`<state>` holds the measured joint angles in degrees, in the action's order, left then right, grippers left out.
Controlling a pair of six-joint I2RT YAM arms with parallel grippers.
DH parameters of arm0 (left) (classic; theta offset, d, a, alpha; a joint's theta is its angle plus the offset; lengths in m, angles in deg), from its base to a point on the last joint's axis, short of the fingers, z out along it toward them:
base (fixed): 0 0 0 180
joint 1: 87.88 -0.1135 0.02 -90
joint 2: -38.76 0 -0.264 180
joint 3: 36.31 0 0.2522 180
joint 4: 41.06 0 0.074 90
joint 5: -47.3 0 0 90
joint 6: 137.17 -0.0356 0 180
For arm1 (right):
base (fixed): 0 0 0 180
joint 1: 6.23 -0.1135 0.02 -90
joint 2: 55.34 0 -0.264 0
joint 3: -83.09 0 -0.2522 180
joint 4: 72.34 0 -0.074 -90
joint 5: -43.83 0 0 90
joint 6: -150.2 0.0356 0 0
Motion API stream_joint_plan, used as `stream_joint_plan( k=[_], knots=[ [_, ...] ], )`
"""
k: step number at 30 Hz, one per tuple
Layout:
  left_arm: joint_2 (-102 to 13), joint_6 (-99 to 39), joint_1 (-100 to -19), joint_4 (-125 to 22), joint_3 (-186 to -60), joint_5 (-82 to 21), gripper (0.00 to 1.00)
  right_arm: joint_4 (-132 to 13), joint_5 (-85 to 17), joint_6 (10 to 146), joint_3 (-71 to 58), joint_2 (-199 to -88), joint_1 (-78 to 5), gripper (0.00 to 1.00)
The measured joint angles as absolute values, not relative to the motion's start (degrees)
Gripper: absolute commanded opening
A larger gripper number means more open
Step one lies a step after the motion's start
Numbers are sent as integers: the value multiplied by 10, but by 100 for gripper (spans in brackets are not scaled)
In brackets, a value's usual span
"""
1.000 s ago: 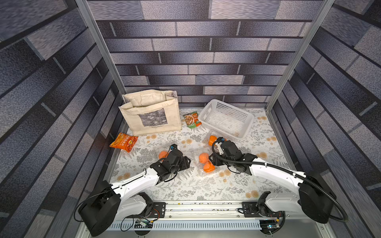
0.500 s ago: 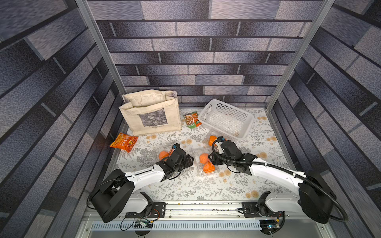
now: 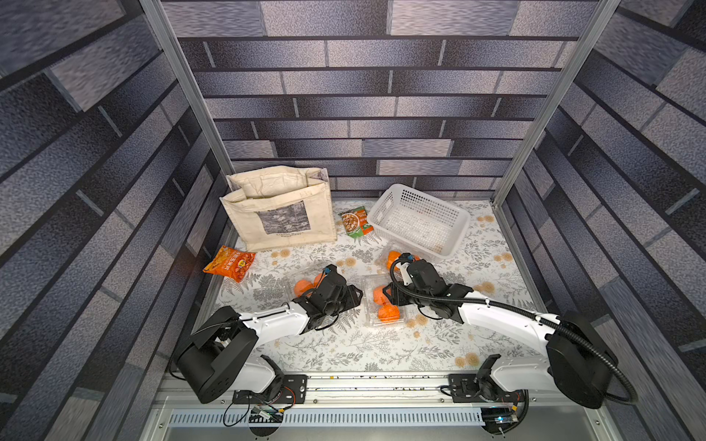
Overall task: Take oranges out of containers
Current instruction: Adjust the packing box at the center of the board.
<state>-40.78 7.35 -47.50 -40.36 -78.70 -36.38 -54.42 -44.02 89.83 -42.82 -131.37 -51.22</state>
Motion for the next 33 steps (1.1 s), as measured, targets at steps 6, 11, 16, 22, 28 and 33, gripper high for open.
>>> stream_joint_plan(
  k=[6,11,16,22,28,33],
  knots=[
    [-430,73,-482,-380,-794,-338,55,-547,-431,899,-428,-1315,-512,57],
    [-440,73,-483,-357,-794,-319,56,-553,-426,899,-428,-1320,-512,57],
    [-456,73,-486,-337,-794,-291,57,-557,-426,898,-429,-1322,-512,57],
    [-458,73,-498,-333,-794,-261,57,-546,-429,896,-435,-1289,-512,63],
    [-458,73,-497,-333,-794,-251,58,-507,-458,890,-436,-1214,-512,65],
    [-461,71,-497,-334,-795,-245,58,-478,-462,893,-440,-1222,-511,62]
  ],
)
